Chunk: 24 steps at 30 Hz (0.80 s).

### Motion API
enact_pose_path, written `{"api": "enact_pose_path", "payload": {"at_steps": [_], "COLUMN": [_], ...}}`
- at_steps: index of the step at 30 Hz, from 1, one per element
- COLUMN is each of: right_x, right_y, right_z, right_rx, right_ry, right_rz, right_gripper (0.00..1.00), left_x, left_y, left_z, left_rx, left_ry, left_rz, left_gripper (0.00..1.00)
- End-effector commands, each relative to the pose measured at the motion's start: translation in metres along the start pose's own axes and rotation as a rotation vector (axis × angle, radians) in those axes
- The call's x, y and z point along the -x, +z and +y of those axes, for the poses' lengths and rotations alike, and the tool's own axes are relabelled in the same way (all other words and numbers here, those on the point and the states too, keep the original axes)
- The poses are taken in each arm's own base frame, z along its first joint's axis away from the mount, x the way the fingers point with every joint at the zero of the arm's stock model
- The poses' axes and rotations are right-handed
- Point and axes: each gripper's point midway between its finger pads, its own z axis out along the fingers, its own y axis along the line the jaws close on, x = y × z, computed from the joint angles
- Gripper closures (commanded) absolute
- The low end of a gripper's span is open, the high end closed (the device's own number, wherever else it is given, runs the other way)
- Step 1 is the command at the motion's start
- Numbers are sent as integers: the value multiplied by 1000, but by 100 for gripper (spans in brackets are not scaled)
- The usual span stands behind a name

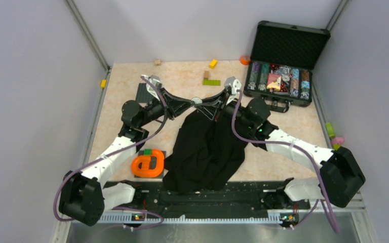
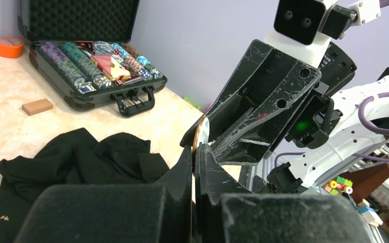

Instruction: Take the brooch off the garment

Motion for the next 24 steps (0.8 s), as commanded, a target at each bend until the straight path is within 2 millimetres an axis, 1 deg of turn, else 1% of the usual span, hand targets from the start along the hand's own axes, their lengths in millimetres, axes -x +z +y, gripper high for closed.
{"api": "enact_pose_path", "payload": {"at_steps": [1,2,6,10,12,13,14,15,24], "right_x": [39,39,40,39,38,37,37,37,37], "right_y": [2,1,0,2,5,7,9,11,18], "right_z": [1,-1,-3,-6,-6,-6,-6,-6,-9], "right_rx": [-28,-37,-51,-68,-63,-60,-54,-57,-82], "right_ry": [-1,1,9,28,38,44,49,61,170], "right_rz": [-137,-144,-157,-158,-145,-135,-126,-117,-98], "right_gripper": [83,86,88,94,94,96,99,100,100], "left_x": [12,13,13,13,11,10,10,8,-3], "left_y": [1,1,2,2,3,3,3,3,-1], "left_z": [-15,-14,-17,-18,-19,-21,-23,-24,-33], "left_rx": [-44,-43,-55,-66,-73,-79,-88,-94,-118], "left_ry": [42,43,35,38,43,49,62,77,208], "left_rz": [-16,-17,-20,-19,-13,-9,-7,-4,17], "left_gripper": [100,100,100,100,100,100,100,100,100]}}
